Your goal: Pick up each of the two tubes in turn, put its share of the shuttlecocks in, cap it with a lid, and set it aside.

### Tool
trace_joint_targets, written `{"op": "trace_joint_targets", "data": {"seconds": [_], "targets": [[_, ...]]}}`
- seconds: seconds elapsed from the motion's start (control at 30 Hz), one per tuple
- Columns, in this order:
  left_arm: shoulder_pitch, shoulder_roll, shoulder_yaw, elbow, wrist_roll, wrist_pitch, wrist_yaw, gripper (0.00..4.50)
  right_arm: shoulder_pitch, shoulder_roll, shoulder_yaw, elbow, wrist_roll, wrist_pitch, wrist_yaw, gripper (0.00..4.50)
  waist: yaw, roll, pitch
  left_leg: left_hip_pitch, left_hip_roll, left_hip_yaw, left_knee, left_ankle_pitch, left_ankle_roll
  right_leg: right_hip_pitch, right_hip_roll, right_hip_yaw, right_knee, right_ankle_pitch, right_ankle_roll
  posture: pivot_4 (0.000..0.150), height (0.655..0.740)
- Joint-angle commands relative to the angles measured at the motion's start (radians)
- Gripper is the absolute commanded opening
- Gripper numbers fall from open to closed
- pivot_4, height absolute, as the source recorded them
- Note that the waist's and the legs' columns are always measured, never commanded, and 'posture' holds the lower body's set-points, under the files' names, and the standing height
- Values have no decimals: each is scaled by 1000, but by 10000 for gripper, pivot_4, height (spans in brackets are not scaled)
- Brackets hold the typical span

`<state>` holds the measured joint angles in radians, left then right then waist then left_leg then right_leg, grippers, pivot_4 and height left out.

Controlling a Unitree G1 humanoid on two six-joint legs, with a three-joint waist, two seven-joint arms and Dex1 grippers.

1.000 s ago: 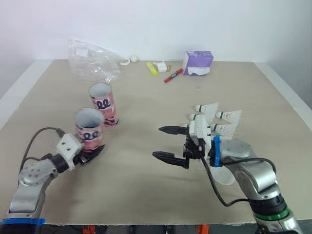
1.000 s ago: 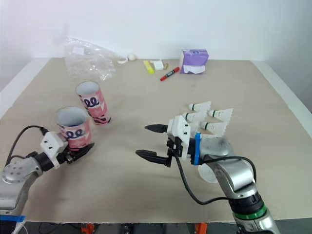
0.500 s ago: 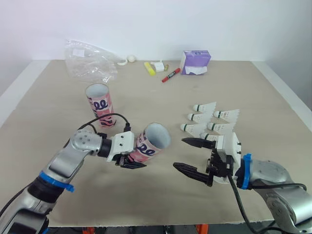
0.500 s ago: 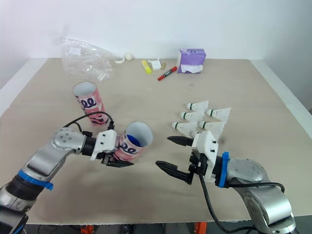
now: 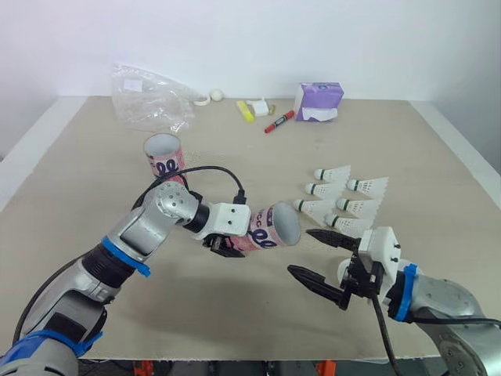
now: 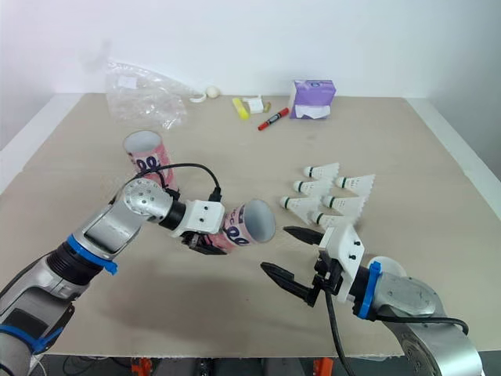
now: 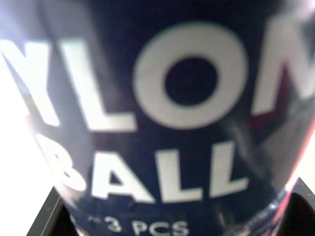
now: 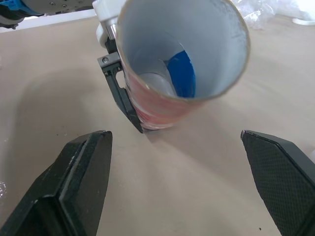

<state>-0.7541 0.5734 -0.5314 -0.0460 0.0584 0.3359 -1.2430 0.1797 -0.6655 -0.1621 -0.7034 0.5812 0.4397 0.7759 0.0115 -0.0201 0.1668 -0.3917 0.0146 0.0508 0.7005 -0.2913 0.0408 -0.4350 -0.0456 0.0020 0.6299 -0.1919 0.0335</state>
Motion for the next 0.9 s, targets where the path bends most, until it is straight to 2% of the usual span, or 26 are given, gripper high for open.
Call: {"op": "trace_joint_targets", "data": {"seconds": [0.03,0.23,0.5,0.67,0.9], "targets": [[23,-13,-26,-6,57,46,46,28719,-2,7,-25,-7,10,-10,-20,45000,0,0,0,0,-1,0,0,1,1,1,0,2,0,0,1,1500,7400],[38,-30,-21,-51,43,179,58,28719,37,19,-178,3,114,54,-95,45000,0,0,0,2,-4,0,3,2,4,5,0,10,0,2,4,1500,7400],[25,-30,-30,-60,40,214,48,28719,132,-27,-372,98,86,102,-129,45000,-1,2,-2,4,-3,0,3,2,4,8,3,13,0,1,4,1500,7400],[22,-30,-35,-63,40,228,42,28719,146,-24,-366,148,67,115,-134,45000,-2,3,-3,5,-3,-1,3,2,4,8,4,14,0,1,4,1500,7400],[21,-31,-40,-70,43,237,40,28719,46,-4,-235,215,37,141,-153,45000,-3,5,-4,5,-3,-1,3,2,4,8,5,16,0,1,4,1500,7400]]}}
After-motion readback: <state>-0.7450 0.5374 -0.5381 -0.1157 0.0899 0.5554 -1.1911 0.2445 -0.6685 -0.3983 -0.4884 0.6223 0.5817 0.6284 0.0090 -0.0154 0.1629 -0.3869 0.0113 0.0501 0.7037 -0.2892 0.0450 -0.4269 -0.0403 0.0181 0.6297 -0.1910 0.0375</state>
